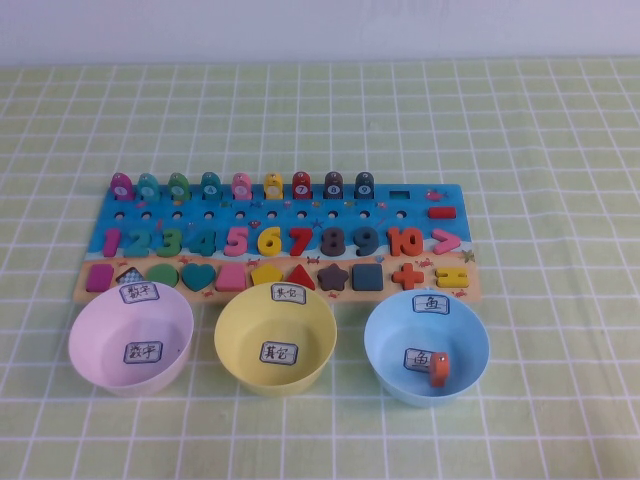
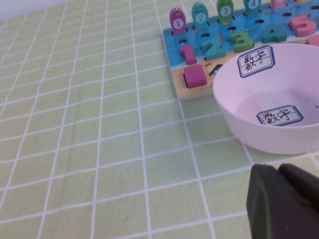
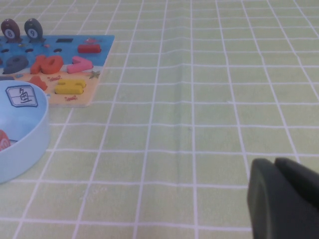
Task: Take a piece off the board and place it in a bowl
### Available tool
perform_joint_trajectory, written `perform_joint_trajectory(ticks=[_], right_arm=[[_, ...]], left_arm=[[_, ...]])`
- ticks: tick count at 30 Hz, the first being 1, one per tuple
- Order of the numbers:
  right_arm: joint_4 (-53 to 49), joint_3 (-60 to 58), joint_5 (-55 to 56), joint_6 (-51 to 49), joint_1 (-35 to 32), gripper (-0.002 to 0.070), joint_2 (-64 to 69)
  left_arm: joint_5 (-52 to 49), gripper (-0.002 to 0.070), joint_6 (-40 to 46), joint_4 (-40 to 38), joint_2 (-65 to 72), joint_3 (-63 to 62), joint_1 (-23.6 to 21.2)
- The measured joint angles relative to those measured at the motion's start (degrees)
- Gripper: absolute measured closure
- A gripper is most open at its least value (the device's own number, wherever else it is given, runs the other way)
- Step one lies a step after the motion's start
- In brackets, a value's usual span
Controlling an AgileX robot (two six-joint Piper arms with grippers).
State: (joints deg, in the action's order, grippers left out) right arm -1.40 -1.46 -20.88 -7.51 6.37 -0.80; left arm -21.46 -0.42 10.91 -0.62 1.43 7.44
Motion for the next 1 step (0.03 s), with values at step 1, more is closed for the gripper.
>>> perform_joint_trajectory(ticks=[1], right_arm=[[0.0, 0.0, 0.0, 0.0, 0.0, 0.0694, 0.0]], left_arm=[[0.0, 0.068, 0.0, 0.0, 0.0, 0.0, 0.0]])
